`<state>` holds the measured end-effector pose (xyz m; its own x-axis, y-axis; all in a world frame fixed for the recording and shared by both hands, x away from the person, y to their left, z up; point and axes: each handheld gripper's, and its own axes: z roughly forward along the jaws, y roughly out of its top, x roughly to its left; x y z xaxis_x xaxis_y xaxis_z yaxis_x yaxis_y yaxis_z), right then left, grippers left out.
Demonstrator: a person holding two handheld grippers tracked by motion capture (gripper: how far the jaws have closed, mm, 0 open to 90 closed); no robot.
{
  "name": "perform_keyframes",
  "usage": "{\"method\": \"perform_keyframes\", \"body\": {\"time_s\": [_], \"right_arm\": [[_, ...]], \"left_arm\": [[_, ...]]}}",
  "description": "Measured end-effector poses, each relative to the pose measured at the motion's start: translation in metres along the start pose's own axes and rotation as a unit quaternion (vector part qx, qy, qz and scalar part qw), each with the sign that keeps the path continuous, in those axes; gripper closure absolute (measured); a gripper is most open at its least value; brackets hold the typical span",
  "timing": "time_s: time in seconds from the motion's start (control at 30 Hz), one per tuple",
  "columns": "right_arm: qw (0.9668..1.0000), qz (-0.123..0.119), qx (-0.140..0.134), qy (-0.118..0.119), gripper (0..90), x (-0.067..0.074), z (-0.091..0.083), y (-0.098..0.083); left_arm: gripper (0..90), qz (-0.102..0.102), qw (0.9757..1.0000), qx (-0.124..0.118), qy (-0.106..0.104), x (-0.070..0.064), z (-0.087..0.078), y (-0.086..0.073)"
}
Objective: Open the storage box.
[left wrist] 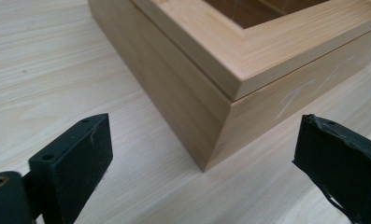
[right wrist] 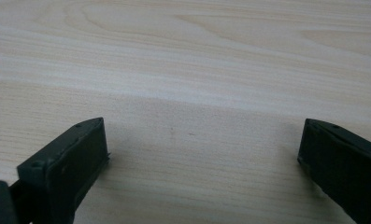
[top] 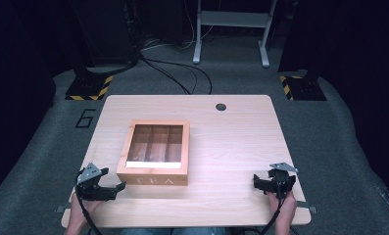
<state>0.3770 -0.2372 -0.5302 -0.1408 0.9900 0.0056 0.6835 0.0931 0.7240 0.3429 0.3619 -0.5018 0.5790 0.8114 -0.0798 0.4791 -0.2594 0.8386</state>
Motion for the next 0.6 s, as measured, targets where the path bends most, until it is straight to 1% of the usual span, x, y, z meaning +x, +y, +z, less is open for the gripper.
{"method": "perform_keyframes", "body": {"time_s": [0.07,0.1,0.17,0.23,0.27,0.33,0.37,0.4,0.43,0.47,0.5,0.57,0.6], "right_arm": [[1.0,0.001,0.0,0.0,1.0,0.0002,-0.0001,0.0],[1.0,0.001,0.0,0.0,1.0,0.0002,-0.0001,0.0],[1.0,0.001,0.0,0.0,1.0,0.0,0.0,0.0],[1.0,0.001,0.0,0.0,1.0,0.0001,-0.0001,0.0],[1.0,-0.001,0.0,0.0,1.0,-0.0001,0.0,0.0],[1.0,0.001,0.0,0.0,1.0,0.0001,0.0,0.0],[1.0,0.001,0.0,0.0,1.0,0.0001,0.0,0.0],[1.0,-0.001,0.0,0.0,1.0,-0.0001,0.0,0.0],[1.0,-0.001,0.0,0.0,1.0,-0.0001,0.0,0.0],[1.0,0.0,0.0,0.0,1.0,-0.0001,0.0001,0.0],[1.0,0.0,0.0,0.0,1.0,0.0001,0.0,0.0],[1.0,0.0,0.0,0.0,1.0,0.0,0.0,0.0],[1.0,0.001,0.0,0.0,1.0,0.0001,0.0,0.0]], "left_arm": [[10.7,0.003,0.9999,-0.009,-0.005,-0.0018,0.0007,0.0015],[12.5,0.003,0.9999,-0.009,-0.005,-0.0018,0.0007,0.0015],[13.8,-0.001,0.9998,-0.016,-0.011,-0.0033,0.0005,0.0028],[14.9,0.0,0.9997,-0.024,-0.01,-0.0038,0.0011,0.004],[15.9,0.001,0.9996,-0.026,-0.011,-0.0041,0.0013,0.0046],[18.8,0.001,0.9995,-0.024,-0.02,-0.0038,0.0014,0.0067],[20.0,0.001,0.9995,-0.024,-0.02,-0.0038,0.0014,0.0067],[21.3,-0.005,0.9993,-0.028,-0.022,-0.0047,0.0021,0.0071],[22.4,-0.005,0.9993,-0.028,-0.022,-0.0047,0.0021,0.0071],[22.4,-0.005,0.9991,-0.034,-0.024,-0.0047,0.0028,0.0075],[23.5,-0.005,0.9991,-0.033,-0.027,-0.0048,0.0027,0.0079],[26.4,-0.004,0.9992,-0.032,-0.026,-0.0055,0.0036,0.0083],[27.0,-0.008,0.999,-0.035,-0.025,-0.0062,0.0046,0.0081]]}}
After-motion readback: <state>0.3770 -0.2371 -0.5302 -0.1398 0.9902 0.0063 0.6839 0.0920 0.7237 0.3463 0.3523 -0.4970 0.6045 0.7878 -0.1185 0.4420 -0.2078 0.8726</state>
